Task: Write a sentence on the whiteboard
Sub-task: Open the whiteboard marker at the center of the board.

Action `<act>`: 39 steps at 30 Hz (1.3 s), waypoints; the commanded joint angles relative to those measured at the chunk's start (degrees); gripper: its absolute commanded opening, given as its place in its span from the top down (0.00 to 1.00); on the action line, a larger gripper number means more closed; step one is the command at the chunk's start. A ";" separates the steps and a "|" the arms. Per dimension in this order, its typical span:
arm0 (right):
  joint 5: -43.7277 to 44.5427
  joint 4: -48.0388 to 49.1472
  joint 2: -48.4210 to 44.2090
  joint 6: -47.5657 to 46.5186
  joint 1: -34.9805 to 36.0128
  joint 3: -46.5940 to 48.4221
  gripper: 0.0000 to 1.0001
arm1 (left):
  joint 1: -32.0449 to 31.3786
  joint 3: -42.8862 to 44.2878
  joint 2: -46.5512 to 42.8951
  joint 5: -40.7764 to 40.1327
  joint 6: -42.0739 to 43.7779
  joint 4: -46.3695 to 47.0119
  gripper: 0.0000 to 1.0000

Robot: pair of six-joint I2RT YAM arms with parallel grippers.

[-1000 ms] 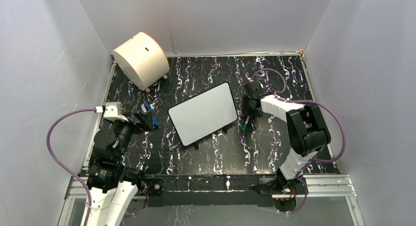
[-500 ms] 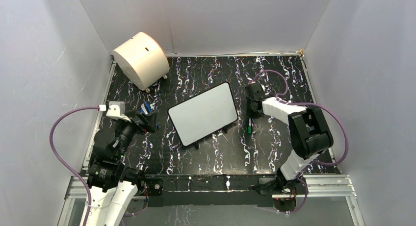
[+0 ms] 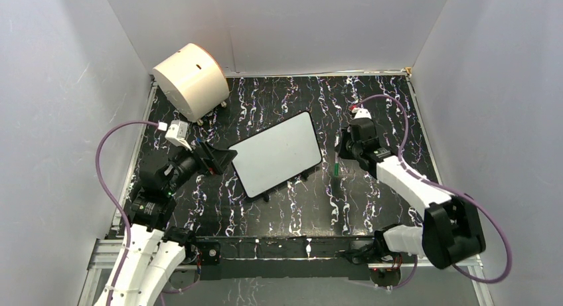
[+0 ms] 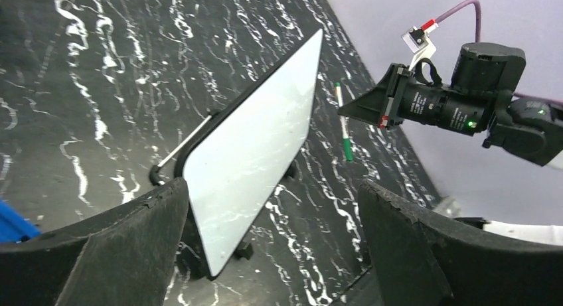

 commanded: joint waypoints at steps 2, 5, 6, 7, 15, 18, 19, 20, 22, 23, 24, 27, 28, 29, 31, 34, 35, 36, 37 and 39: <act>-7.25 9.21 -9.49 -2.16 0.26 -3.28 1.00 | -0.21 2.35 1.79 6.17 -6.23 4.86 0.07; -10.60 12.67 -14.17 -2.80 0.24 -4.59 1.00 | -0.45 2.43 3.67 8.35 -8.39 6.29 0.09; -11.93 13.72 -15.42 -2.97 0.24 -4.95 1.00 | -0.63 2.30 4.39 9.00 -9.24 7.16 0.10; -13.04 14.79 -16.56 -2.98 0.24 -5.45 1.00 | -1.16 2.05 5.08 9.39 -9.95 8.33 0.11; -18.40 23.81 -18.78 0.42 0.36 -7.77 1.00 | -13.22 4.83 12.86 0.86 -8.09 11.51 0.14; -20.92 27.34 -17.97 2.45 0.42 -8.28 1.00 | -21.47 5.99 17.25 -5.55 -6.35 12.48 0.14; -21.31 28.28 -17.85 3.01 0.46 -8.50 1.00 | -23.78 6.37 18.90 -7.59 -5.82 13.08 0.14; -21.63 29.09 -17.78 3.58 0.52 -8.79 1.00 | -25.99 6.83 20.44 -9.60 -5.26 13.69 0.15; -21.94 30.45 -17.87 4.78 0.59 -9.15 1.00 | -29.30 7.87 23.73 -13.17 -4.28 15.04 0.16; -22.11 31.00 -18.01 5.49 0.64 -9.29 1.00 | -30.58 8.34 25.24 -14.68 -3.88 15.90 0.17; -22.42 31.56 -18.27 5.98 0.64 -9.51 1.00 | -31.74 8.72 26.79 -15.79 -3.64 16.94 0.18; -22.42 32.49 -19.09 7.09 0.61 -9.68 1.00 | -34.24 9.16 30.62 -18.33 -3.73 21.29 0.22; -22.61 32.87 -19.31 7.43 0.64 -9.76 1.00 | -34.73 9.17 31.83 -18.98 -3.87 22.89 0.23; -22.64 33.24 -19.56 7.92 0.62 -9.87 1.00 | -35.05 9.33 33.16 -19.42 -4.10 24.16 0.23; -22.93 34.20 -19.83 9.04 0.63 -10.21 1.00 | -35.51 10.11 36.17 -19.40 -4.44 25.81 0.24; -22.69 36.00 -20.31 10.75 0.60 -11.35 1.00 | -36.31 11.54 41.09 -18.50 -4.34 28.00 0.25; -22.62 36.44 -20.40 11.20 0.67 -11.66 1.00 | -36.60 11.69 42.36 -18.20 -4.37 29.01 0.26; -22.80 36.88 -20.45 11.82 0.60 -11.88 1.00 | -36.84 11.84 43.45 -17.94 -4.38 30.38 0.27; -22.99 37.45 -20.45 12.27 0.60 -12.09 1.00 | -36.98 12.20 44.64 -17.64 -4.46 31.17 0.27; -23.21 38.48 -20.57 13.13 0.61 -12.69 1.00 | -37.27 13.37 46.95 -16.70 -4.68 31.76 0.29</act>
